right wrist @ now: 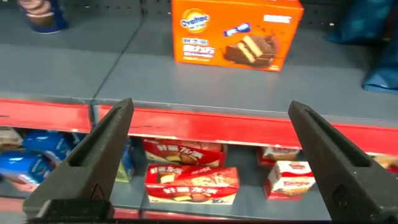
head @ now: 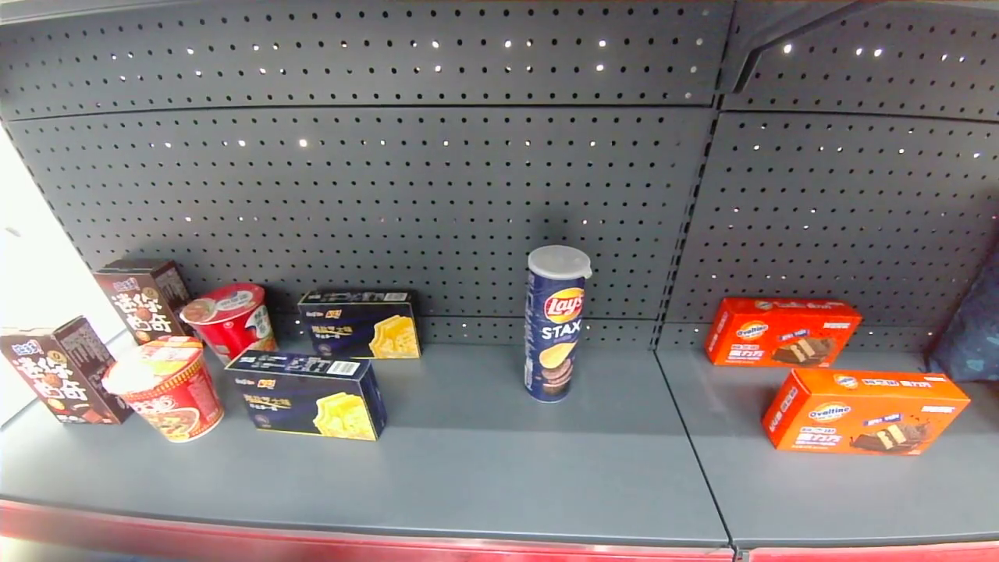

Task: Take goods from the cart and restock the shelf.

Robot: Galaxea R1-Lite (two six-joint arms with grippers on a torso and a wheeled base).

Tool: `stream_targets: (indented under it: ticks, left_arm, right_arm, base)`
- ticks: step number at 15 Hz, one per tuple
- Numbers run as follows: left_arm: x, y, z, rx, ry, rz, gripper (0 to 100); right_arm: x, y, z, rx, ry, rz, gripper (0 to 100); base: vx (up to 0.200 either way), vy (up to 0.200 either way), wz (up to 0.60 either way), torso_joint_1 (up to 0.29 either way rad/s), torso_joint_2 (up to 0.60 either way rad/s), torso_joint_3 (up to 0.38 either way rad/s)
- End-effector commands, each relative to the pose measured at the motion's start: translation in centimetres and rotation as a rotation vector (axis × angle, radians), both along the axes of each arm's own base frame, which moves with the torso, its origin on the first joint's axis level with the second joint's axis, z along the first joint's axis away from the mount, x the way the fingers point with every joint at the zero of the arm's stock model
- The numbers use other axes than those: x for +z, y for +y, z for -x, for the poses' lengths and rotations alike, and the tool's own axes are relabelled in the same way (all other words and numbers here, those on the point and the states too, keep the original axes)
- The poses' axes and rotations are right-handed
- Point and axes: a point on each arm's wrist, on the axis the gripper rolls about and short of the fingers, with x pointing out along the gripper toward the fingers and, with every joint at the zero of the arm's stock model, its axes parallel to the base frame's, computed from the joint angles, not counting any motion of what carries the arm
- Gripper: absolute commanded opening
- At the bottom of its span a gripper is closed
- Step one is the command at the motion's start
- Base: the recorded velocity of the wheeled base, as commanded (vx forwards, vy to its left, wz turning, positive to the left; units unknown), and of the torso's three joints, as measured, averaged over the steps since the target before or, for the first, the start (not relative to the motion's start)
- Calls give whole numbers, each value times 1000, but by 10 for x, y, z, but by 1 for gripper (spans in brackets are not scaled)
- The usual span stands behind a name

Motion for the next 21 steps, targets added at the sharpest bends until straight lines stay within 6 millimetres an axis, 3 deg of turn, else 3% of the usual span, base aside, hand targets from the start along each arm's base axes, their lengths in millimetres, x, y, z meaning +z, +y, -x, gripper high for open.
stream_targets:
  ticks: [1, 2, 3, 5, 6, 9, 16, 21]
  left_arm:
    - [5, 0, -3, -4, 35, -5, 0]
    - [5, 0, -3, -4, 45, -6, 0]
    - [5, 0, -4, -3, 50, -6, 0]
    - [1, 0, -6, -4, 74, -8, 0]
    - [0, 0, -6, -4, 90, -9, 0]
    - [-1, -1, -10, -13, 121, -10, 0]
    - [-4, 0, -10, -33, 125, -8, 0]
    - [-2, 0, -10, -36, 124, -10, 0]
  right_arm:
    - [49, 0, -5, 67, -14, -41, 100]
    - [66, 1, -15, 108, 5, -61, 100]
    - [97, 2, -14, 171, -98, -25, 100]
    - [159, 8, -42, 293, -93, 14, 100]
    - [159, 15, -58, 429, -23, 17, 100]
    - [136, 32, -98, 518, 183, 27, 100]
    - [138, 87, -193, 715, 198, -5, 100]
    - [136, 105, -258, 830, 128, -13, 100]
  base:
    - [0, 0, 0, 0, 0, 0]
    - [0, 0, 0, 0, 0, 0]
    - [0, 0, 0, 0, 0, 0]
    - [0, 0, 0, 0, 0, 0]
    - [0, 0, 0, 0, 0, 0]
    - [0, 0, 0, 0, 0, 0]
    - [0, 0, 0, 0, 0, 0]
    - [0, 0, 0, 0, 0, 0]
